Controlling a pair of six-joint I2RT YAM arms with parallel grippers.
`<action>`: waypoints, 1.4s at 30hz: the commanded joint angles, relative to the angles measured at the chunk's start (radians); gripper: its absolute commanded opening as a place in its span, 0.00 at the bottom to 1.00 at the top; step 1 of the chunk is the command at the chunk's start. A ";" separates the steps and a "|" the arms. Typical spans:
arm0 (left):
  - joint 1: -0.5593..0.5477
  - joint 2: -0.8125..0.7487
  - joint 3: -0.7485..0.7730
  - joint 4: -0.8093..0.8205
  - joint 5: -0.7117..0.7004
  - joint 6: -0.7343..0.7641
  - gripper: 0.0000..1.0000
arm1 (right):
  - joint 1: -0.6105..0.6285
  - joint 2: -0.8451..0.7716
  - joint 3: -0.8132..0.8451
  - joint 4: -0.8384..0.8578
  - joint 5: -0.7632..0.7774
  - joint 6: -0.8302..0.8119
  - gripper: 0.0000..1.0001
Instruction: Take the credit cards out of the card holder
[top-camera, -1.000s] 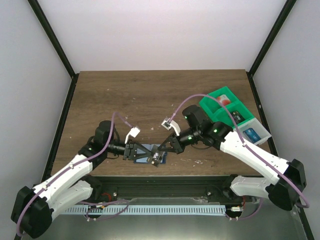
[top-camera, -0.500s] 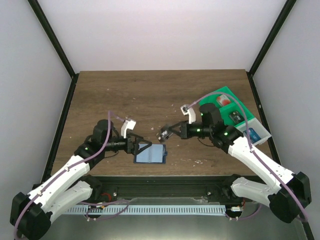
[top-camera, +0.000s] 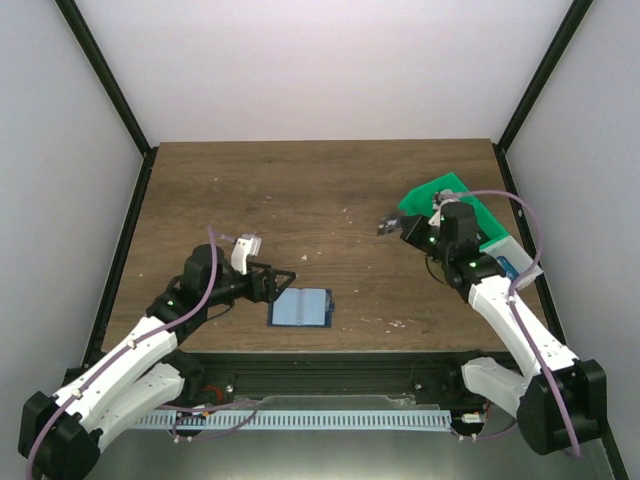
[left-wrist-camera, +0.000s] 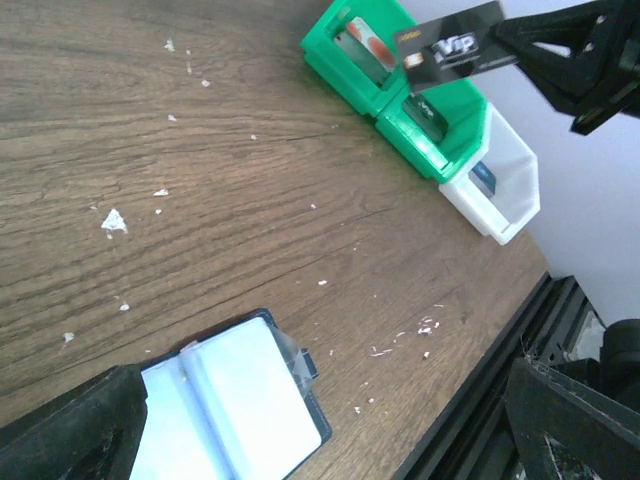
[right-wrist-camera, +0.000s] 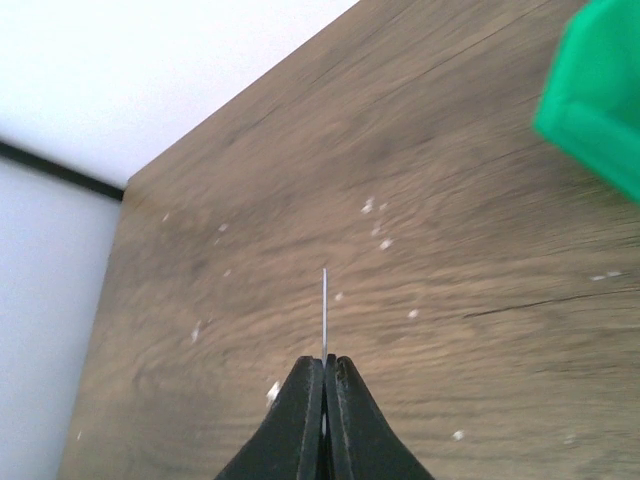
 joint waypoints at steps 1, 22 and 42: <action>-0.001 0.014 0.059 -0.061 -0.037 0.056 1.00 | -0.119 -0.023 0.012 0.058 0.128 0.020 0.01; -0.001 -0.017 0.032 -0.022 0.010 0.063 1.00 | -0.568 0.024 -0.147 0.245 0.151 0.047 0.00; 0.000 -0.018 0.035 -0.025 0.030 0.071 1.00 | -0.568 0.217 -0.241 0.513 0.220 0.180 0.00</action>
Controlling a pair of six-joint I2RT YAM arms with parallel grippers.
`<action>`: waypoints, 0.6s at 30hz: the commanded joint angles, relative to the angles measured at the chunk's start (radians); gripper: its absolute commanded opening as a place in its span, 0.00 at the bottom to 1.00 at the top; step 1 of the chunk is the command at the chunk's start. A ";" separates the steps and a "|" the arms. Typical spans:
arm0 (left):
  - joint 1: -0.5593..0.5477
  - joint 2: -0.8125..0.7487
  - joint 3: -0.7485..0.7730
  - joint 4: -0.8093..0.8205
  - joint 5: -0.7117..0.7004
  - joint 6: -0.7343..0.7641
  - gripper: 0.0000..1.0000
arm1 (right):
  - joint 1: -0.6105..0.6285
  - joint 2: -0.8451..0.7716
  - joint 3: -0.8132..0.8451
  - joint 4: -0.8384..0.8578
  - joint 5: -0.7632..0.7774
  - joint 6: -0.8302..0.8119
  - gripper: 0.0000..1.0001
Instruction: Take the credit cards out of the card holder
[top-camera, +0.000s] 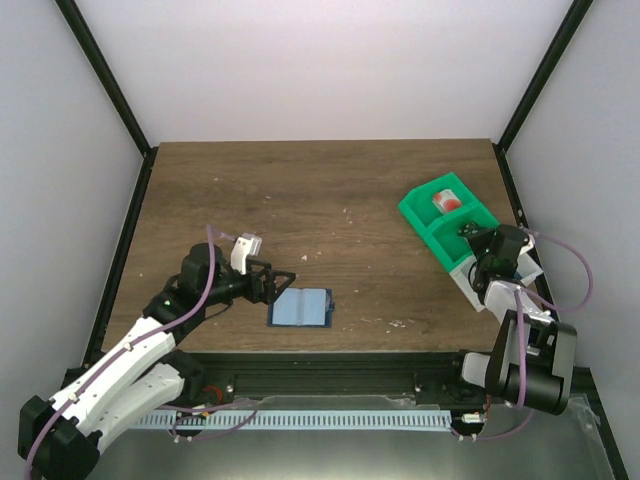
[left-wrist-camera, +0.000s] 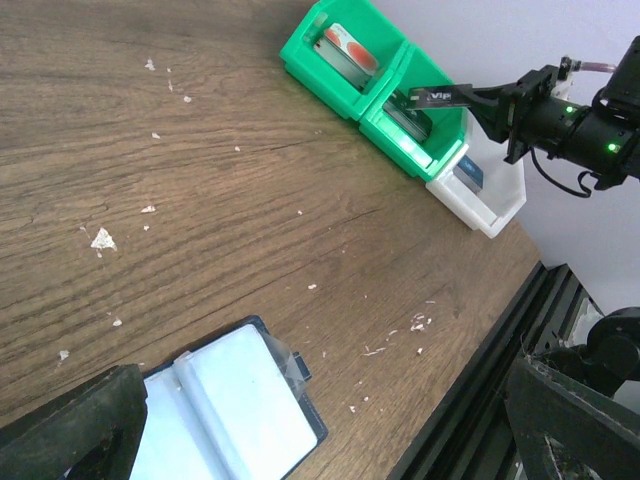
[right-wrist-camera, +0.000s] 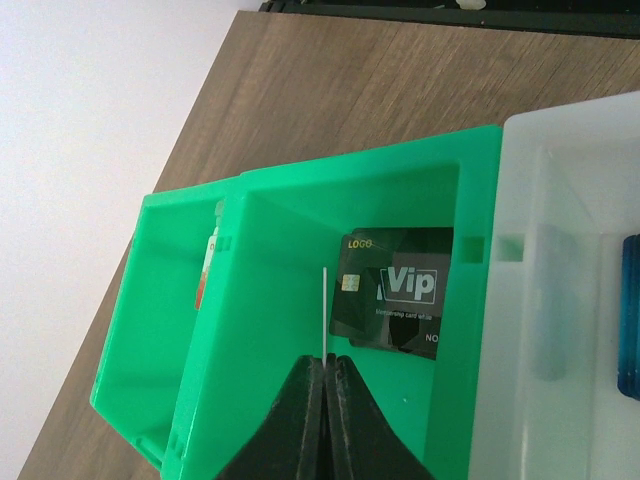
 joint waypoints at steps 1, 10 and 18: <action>-0.001 -0.006 0.004 0.017 0.014 0.015 1.00 | -0.010 0.025 0.027 0.064 0.045 0.023 0.00; -0.001 0.002 0.003 0.019 0.020 0.015 1.00 | -0.009 0.058 0.031 0.119 0.099 0.038 0.00; -0.001 0.016 0.004 0.019 0.015 0.014 1.00 | -0.009 0.142 0.099 0.120 0.098 0.032 0.01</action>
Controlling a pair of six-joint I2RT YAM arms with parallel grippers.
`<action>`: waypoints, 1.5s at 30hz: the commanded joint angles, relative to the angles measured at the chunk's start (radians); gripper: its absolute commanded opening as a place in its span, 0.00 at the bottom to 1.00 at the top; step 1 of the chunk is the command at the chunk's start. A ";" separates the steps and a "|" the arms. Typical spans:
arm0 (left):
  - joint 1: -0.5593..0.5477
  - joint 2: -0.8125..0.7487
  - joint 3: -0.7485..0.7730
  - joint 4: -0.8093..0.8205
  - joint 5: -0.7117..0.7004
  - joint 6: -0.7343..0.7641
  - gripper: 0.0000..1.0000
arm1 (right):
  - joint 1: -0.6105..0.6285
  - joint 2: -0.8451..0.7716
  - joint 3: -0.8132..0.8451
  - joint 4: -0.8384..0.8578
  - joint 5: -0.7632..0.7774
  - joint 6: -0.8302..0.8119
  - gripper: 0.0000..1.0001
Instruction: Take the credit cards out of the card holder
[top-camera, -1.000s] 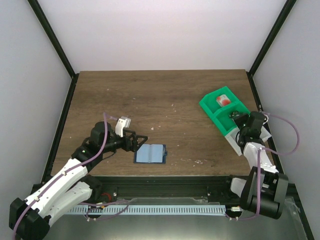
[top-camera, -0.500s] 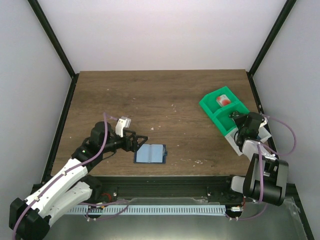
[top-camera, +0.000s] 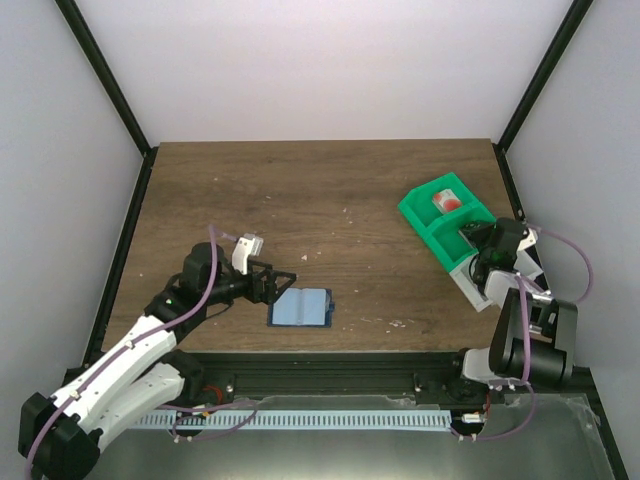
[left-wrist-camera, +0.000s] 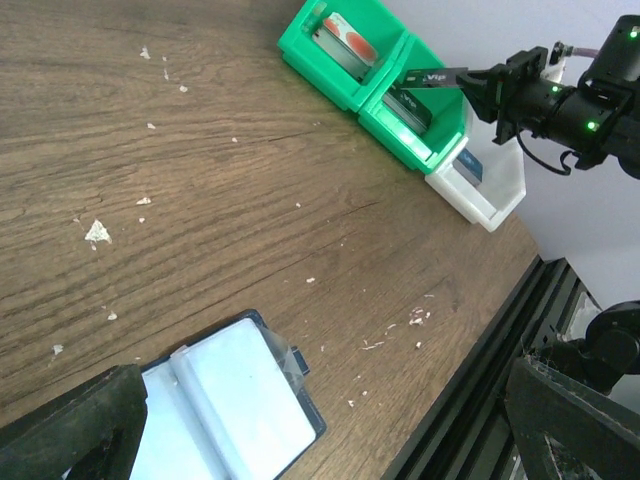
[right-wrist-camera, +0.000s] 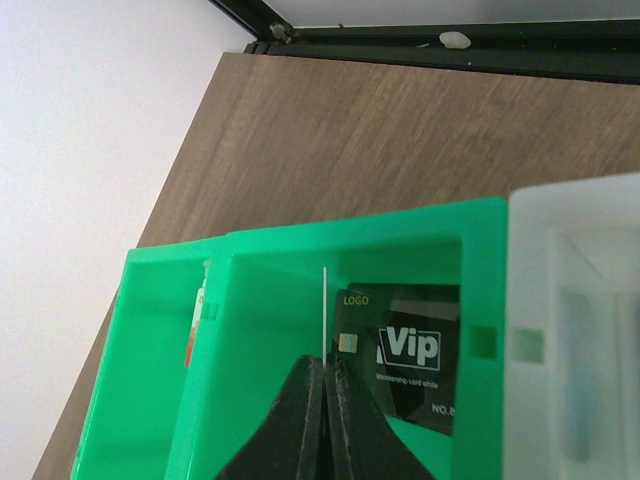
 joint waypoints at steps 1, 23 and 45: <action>-0.001 0.002 0.005 0.018 0.001 0.013 1.00 | -0.009 0.026 0.056 0.036 0.025 -0.002 0.00; 0.000 0.021 0.004 0.024 -0.020 0.010 1.00 | -0.009 0.150 0.120 0.054 0.007 -0.092 0.01; -0.001 0.026 0.000 0.027 -0.026 0.007 1.00 | -0.010 0.142 0.203 -0.118 0.078 -0.148 0.10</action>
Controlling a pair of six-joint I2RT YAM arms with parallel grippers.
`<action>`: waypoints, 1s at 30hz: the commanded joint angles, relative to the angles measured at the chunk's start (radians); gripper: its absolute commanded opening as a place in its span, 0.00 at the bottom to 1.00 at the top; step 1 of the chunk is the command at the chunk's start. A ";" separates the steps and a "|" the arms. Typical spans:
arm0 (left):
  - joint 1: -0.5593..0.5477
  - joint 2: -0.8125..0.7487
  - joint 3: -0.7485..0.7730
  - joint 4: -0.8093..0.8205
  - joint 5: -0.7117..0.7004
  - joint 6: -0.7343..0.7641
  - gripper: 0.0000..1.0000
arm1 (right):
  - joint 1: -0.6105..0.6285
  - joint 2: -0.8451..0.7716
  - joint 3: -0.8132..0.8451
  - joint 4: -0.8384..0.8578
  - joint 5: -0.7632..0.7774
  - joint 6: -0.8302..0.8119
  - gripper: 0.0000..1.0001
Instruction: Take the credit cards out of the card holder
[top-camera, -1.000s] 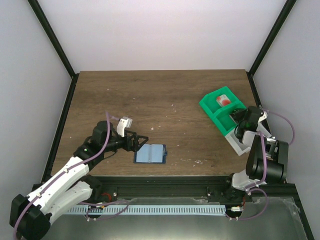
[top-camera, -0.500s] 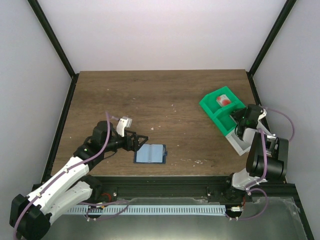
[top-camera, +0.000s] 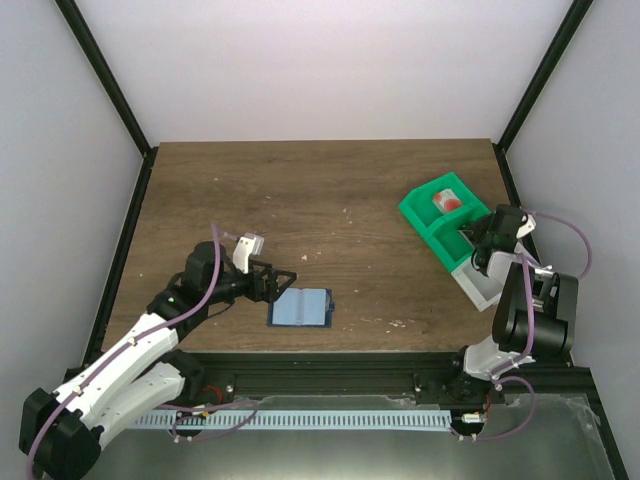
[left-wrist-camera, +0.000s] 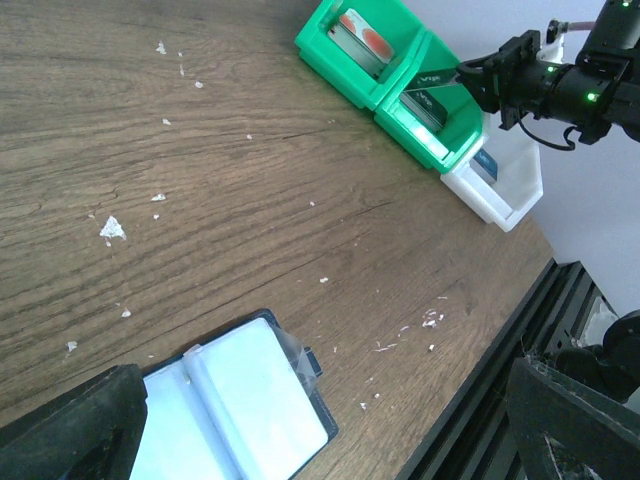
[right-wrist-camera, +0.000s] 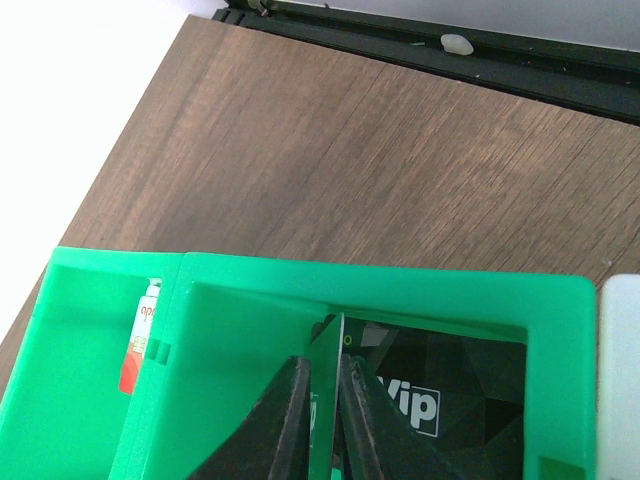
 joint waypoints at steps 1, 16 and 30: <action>-0.001 0.002 0.000 0.020 -0.007 0.006 1.00 | -0.009 -0.035 0.036 -0.036 0.066 -0.012 0.08; -0.001 0.009 -0.002 0.021 -0.007 -0.007 1.00 | -0.009 -0.050 0.007 0.009 0.057 -0.024 0.00; -0.001 0.044 -0.009 0.049 0.002 -0.027 1.00 | 0.002 -0.033 0.230 -0.460 -0.243 -0.086 0.01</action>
